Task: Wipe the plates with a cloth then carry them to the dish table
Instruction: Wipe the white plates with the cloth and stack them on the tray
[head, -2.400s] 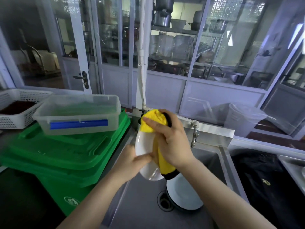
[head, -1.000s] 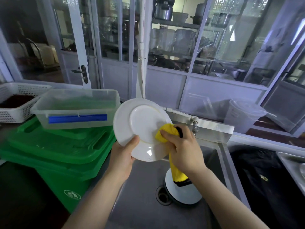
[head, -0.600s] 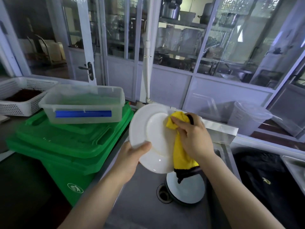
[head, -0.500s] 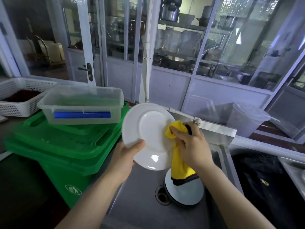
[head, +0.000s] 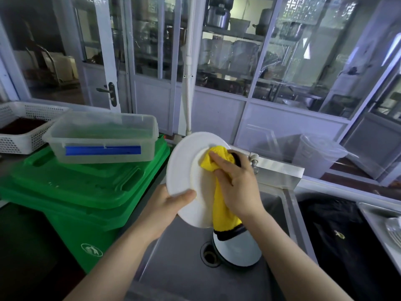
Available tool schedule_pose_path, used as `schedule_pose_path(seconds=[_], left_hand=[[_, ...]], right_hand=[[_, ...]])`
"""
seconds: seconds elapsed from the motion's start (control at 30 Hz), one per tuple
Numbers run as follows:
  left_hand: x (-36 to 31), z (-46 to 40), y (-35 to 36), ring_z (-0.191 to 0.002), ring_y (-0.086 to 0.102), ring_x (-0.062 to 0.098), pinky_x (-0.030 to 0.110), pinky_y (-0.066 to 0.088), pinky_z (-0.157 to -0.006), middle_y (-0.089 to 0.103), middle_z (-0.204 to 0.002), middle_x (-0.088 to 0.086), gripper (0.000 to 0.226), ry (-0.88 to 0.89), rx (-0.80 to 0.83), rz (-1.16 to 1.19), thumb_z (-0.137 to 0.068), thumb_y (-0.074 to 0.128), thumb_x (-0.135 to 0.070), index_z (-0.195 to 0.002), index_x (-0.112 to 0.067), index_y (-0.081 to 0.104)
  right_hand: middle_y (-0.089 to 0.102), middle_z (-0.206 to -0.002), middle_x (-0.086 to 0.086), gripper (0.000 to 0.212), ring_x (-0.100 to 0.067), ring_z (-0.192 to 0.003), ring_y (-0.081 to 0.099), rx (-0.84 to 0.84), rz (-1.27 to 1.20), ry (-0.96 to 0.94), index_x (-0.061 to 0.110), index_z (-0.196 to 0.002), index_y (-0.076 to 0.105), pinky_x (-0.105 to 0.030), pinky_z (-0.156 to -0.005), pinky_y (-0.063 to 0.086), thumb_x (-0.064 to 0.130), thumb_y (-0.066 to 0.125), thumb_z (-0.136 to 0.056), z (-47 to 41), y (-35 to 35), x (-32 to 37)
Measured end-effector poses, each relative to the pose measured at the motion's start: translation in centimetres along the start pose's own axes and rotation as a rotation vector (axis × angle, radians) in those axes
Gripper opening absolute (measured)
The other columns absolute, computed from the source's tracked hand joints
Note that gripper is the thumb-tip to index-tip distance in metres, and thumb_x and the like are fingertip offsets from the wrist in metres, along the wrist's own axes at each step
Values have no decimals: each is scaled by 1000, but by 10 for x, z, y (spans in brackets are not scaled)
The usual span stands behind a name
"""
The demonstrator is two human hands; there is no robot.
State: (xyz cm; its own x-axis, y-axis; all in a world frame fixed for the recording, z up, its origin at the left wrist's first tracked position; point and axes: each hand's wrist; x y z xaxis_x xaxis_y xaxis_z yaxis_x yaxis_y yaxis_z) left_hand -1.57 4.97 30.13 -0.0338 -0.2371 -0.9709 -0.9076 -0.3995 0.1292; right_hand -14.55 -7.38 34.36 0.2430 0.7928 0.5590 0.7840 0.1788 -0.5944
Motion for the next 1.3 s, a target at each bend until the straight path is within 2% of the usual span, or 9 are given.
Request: schedule_pose_path(seconds=[0.17,0.37,0.47,0.57,0.73,0.93,1.03,1.17,1.3], left_hand=[[4,7,-1,-92,72,18,22,54,-72,76,-97,4,33,-1,-4,30,-72,69,-37,-102,-25,75],[6,6,2,-92,72,19,20,53,-70,76,-95,5,26,-32,-23,13,-77,66,-25,-98,-12,75],[9,3,5,-93,71,21,22,54,-71,75,-98,8,37,-8,-74,53,-76,67,-23,-110,-9,69],[11,3,0,-95,71,22,23,54,-72,74,-101,9,47,17,-47,75,-71,71,-33,-112,-10,68],[13,1,-3,-102,69,21,24,55,-76,74,-107,6,51,-34,-18,42,-70,71,-38,-114,-13,68],[15,-3,-4,-100,69,19,29,58,-72,74,-107,4,31,-109,-148,291,-72,71,-23,-102,-29,74],[13,-9,-3,-100,69,19,28,57,-69,73,-109,4,33,-116,-145,409,-74,67,-19,-106,-25,72],[20,-14,3,-103,68,19,28,57,-71,72,-112,3,34,-133,-76,509,-79,63,-18,-111,-25,71],[32,-15,2,-106,67,21,29,58,-72,69,-117,7,58,-197,72,592,-71,84,-27,-124,-20,63]], right_hand=[[49,-127,-2,40,-18,-118,50,119,-45,-203,30,-126,62,-23,-98,40,14,61,-89,14,8,6],[43,-123,3,40,-21,-117,48,12,-47,115,30,-132,56,-14,-95,35,15,57,-95,8,8,-7],[47,-129,-5,44,-26,-118,51,86,-30,-109,29,-132,57,-29,-97,42,19,61,-89,24,17,4],[48,-128,-5,43,-19,-117,52,121,-75,-180,31,-131,57,-24,-96,43,25,60,-89,28,17,-1],[47,-122,0,40,-11,-108,51,-29,-87,236,33,-133,54,-13,-90,33,19,56,-95,9,5,-42],[66,-118,-2,30,-21,-101,65,-269,-683,836,35,-120,61,-45,-91,52,20,57,-94,14,-12,-63],[67,-117,-13,36,-30,-103,65,-131,-968,1076,18,-124,62,-46,-88,53,35,59,-93,19,-18,-60],[75,-93,5,27,-2,-78,70,117,-1032,910,21,-93,75,-16,-57,54,42,57,-91,22,-35,-46],[74,-95,9,18,-1,-89,68,114,-907,710,20,-104,69,-16,-76,51,27,56,-93,15,-52,-47]])
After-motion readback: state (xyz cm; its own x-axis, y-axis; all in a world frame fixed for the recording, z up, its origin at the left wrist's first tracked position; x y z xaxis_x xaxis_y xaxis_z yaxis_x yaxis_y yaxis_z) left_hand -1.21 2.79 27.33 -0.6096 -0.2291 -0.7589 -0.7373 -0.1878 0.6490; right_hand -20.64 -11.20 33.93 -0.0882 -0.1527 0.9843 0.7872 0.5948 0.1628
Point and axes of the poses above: each hand's wrist, its own z-axis away from the middle knuckle, its own y-axis out of the palm, x = y × z
